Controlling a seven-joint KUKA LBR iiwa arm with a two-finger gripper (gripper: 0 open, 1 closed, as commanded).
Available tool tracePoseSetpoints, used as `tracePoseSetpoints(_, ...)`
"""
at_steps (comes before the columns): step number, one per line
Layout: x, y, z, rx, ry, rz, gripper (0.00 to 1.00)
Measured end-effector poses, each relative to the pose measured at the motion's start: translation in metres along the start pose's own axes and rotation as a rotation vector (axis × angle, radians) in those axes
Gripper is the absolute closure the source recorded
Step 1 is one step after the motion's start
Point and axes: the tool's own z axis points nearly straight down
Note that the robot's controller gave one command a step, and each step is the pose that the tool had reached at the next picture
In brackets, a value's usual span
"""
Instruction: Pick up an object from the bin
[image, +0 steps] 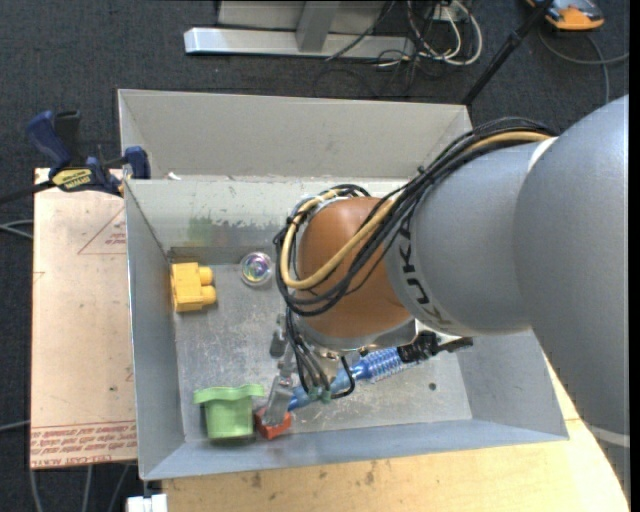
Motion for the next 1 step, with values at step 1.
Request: tracePoseSetpoints(1,-0.0013,0.0262,0.0768,-0.005,-0.011,-0.333,0.00)
